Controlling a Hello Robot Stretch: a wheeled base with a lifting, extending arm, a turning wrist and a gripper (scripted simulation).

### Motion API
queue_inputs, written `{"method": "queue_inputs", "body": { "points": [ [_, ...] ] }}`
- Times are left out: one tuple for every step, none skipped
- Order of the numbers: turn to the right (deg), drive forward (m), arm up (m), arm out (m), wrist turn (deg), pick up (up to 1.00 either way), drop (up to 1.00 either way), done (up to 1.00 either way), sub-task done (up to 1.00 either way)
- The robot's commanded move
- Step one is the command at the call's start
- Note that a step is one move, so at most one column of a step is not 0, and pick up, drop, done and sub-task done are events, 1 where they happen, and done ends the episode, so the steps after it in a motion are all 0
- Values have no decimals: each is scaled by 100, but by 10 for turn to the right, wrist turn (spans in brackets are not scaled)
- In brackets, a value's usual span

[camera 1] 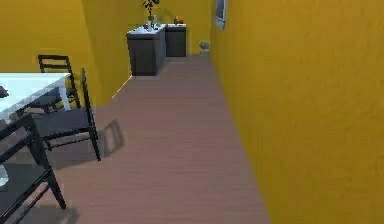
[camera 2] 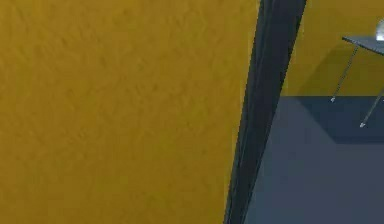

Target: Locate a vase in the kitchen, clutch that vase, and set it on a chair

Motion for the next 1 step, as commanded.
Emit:
{"method": "queue_inputs", "body": {
  "points": [
    [-180, 0, 0, 0, 0, 0, 0, 0, 0]
  ]
}}
